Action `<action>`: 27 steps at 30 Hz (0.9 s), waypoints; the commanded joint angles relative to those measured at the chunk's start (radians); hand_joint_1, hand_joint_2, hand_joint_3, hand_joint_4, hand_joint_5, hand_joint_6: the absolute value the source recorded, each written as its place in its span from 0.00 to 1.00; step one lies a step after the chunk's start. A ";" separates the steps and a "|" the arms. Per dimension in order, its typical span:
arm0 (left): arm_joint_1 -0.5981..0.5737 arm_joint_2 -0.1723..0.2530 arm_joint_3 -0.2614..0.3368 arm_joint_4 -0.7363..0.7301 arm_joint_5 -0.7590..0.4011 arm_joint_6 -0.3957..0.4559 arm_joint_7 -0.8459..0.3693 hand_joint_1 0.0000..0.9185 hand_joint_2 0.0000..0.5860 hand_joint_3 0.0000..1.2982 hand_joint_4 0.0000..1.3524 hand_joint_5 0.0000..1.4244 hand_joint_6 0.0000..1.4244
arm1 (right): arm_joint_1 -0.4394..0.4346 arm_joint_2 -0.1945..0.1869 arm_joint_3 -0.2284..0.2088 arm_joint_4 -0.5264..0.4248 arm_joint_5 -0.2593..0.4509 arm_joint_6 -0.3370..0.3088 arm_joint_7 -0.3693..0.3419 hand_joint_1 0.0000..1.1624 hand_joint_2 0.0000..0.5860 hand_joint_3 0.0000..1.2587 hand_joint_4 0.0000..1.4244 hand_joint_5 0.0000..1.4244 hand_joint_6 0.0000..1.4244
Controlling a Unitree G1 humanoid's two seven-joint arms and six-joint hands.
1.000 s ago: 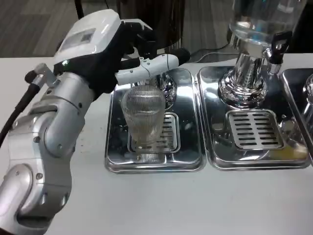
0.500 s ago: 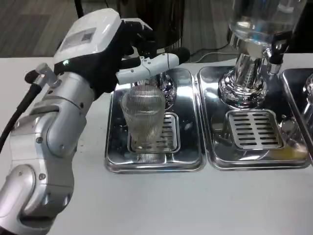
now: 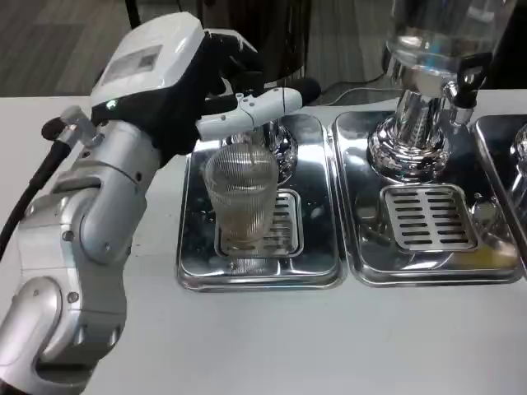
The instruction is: Grasp the cup under the faucet to collect the drink, then remove the cup.
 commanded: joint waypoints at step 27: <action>0.034 -0.010 0.002 -0.043 0.020 -0.001 -0.033 0.03 0.17 0.39 0.47 0.33 0.37 | 0.014 0.002 -0.012 -0.006 0.029 -0.014 -0.003 0.56 0.78 0.15 0.15 0.09 0.04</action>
